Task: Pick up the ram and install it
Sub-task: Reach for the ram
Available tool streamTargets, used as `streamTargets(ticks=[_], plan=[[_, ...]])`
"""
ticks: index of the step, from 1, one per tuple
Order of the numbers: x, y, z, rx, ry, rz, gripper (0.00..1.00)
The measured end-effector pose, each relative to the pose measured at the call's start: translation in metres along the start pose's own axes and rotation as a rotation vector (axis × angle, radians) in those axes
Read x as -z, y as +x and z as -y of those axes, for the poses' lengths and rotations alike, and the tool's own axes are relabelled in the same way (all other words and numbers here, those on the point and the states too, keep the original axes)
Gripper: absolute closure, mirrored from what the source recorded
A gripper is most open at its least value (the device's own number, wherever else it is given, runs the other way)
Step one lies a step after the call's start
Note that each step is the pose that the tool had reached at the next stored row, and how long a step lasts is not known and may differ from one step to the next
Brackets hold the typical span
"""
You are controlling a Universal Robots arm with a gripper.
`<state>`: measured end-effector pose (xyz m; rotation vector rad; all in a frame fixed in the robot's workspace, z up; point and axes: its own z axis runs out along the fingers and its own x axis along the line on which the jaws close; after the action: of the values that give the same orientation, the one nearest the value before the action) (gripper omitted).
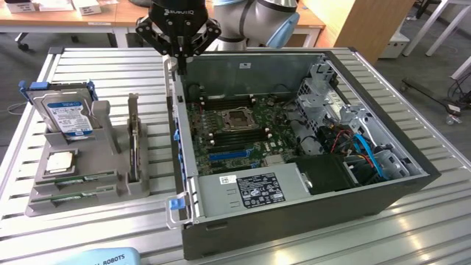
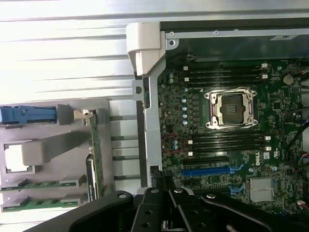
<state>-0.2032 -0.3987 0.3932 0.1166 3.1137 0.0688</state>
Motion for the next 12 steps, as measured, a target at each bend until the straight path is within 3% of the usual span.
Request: streamTargets(ticks=[12], plan=[[0.0007,0.033,0.0024,0.0,-0.0001,0.0001,0.9]])
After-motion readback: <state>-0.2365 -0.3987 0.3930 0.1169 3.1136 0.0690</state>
